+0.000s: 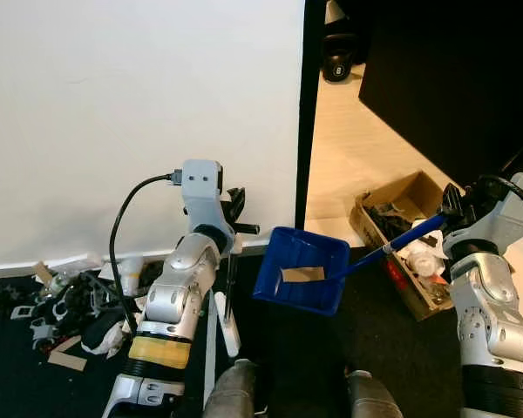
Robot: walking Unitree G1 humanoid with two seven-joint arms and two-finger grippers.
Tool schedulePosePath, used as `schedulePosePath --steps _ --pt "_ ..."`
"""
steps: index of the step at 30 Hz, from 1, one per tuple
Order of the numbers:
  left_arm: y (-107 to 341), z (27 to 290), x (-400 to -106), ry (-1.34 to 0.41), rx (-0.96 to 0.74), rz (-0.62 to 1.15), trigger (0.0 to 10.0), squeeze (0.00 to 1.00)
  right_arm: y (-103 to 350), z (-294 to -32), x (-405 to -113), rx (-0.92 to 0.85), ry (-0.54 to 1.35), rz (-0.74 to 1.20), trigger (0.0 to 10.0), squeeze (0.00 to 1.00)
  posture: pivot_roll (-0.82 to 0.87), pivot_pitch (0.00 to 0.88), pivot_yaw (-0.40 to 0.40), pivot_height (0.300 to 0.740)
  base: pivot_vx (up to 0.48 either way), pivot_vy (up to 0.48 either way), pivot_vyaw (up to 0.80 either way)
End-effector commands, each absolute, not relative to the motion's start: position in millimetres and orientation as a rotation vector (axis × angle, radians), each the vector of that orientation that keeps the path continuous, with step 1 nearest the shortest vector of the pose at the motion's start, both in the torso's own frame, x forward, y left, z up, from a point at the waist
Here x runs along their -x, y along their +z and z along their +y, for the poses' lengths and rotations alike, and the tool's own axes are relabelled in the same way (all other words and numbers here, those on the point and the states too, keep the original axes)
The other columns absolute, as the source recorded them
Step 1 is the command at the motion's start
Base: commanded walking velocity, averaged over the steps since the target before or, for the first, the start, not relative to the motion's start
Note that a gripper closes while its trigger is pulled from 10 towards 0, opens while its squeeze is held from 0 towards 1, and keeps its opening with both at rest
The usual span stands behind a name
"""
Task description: Sweep floor
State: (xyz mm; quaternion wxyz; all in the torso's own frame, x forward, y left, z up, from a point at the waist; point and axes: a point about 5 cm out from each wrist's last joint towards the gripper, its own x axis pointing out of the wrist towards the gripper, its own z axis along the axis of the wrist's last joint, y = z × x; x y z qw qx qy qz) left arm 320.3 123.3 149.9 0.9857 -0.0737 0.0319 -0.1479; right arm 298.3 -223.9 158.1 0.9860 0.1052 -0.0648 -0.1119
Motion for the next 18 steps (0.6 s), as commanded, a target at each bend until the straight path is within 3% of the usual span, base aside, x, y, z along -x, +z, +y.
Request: schedulePosePath --steps 1,18 --pt "150.3 126.0 -320.8 -0.275 0.135 0.046 10.0 0.0 164.7 -221.6 -300.9 -0.231 -0.207 -0.17 10.0 0.0 0.01 0.116 0.056 0.74 0.0 0.0 0.0" --pt "151.7 125.3 -322.7 -0.277 0.133 0.041 10.0 0.0 166.4 -222.0 -302.7 -0.229 -0.206 -0.175 10.0 0.0 0.01 0.115 0.062 0.74 0.0 0.0 0.0"
